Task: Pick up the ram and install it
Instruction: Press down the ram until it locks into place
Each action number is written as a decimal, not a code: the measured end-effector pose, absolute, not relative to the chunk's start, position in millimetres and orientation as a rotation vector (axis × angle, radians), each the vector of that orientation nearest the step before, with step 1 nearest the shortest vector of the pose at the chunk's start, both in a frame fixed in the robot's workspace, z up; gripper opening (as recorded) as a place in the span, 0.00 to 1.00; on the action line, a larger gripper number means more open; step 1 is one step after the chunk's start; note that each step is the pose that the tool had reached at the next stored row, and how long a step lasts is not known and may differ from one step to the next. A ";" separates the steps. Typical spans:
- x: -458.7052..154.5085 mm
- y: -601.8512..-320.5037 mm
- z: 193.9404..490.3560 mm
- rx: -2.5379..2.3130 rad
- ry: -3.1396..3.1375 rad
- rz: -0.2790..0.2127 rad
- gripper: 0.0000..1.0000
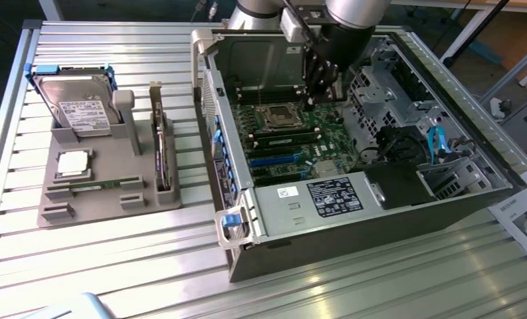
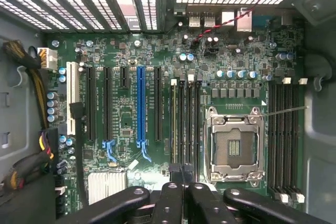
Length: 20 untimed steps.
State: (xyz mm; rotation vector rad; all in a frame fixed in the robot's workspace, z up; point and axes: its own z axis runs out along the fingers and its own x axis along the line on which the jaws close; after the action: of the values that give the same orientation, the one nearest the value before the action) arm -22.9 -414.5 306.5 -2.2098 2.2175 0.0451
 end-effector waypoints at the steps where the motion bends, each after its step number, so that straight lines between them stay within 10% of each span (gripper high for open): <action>1: -22.8 -414.4 312.8 -2.210 2.218 0.044 0.10; 20: -22.6 -414.2 348.9 -2.214 2.222 0.036 0.10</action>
State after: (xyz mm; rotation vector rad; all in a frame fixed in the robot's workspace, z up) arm -22.6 -414.2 348.9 -2.2137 2.2215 0.0365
